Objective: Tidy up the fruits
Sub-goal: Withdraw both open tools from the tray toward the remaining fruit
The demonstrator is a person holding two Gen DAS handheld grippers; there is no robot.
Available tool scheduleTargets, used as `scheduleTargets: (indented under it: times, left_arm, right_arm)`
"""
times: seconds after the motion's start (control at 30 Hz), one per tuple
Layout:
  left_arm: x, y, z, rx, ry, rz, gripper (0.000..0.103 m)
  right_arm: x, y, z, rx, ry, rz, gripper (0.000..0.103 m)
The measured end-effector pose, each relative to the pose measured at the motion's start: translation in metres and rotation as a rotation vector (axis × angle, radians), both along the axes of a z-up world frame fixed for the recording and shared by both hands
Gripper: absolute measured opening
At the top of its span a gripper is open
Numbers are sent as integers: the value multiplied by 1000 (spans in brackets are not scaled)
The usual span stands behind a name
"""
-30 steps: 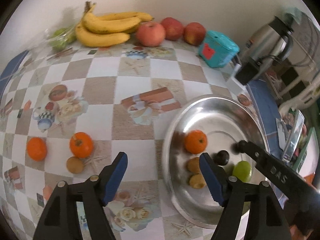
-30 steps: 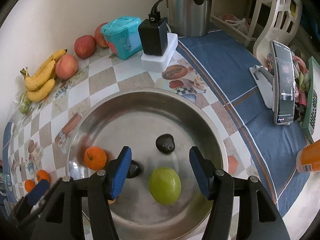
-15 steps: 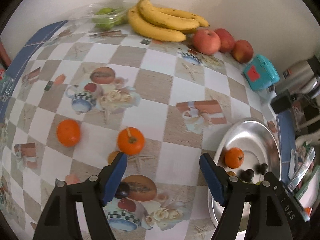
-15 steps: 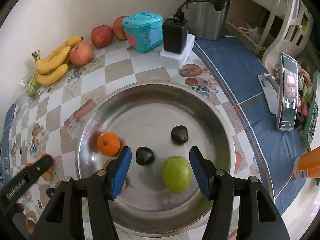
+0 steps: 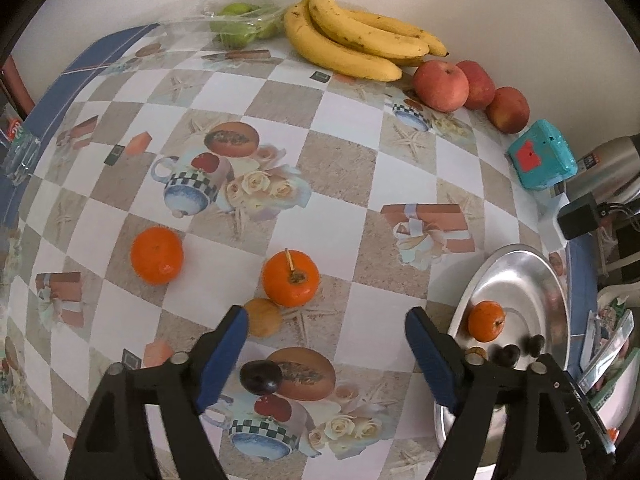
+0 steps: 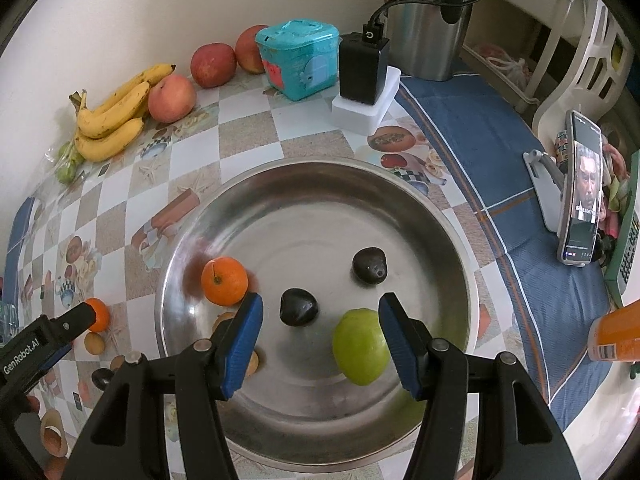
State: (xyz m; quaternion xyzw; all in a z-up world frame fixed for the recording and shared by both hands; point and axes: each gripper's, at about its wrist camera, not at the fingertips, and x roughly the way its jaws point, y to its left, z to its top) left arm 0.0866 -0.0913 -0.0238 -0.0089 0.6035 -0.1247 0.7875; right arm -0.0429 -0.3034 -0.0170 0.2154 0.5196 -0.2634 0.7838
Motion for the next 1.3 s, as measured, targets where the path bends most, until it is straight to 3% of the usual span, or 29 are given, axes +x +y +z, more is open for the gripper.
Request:
scheduleTargets:
  times: [0.03, 0.17, 0.33, 0.73, 1.1, 1.3]
  left_arm:
    - [0, 0, -1, 9, -1, 1, 90]
    - [1, 1, -3, 43, -9, 1, 103]
    - [1, 3, -4, 84, -30, 4, 103]
    - [1, 3, -5, 102, -42, -16, 103]
    - [6, 14, 9, 86, -137, -45, 103]
    - [14, 31, 12, 158, -156, -54, 103]
  right_arm:
    - [0, 0, 0, -1, 2, 1, 62]
    - [0, -1, -2, -3, 1, 3, 81]
    - [0, 0, -6, -4, 17, 7, 97]
    - [-1, -3, -6, 33, -28, -16, 97]
    - [7, 5, -6, 27, -12, 25, 97]
    - [17, 22, -4, -6, 7, 93, 97]
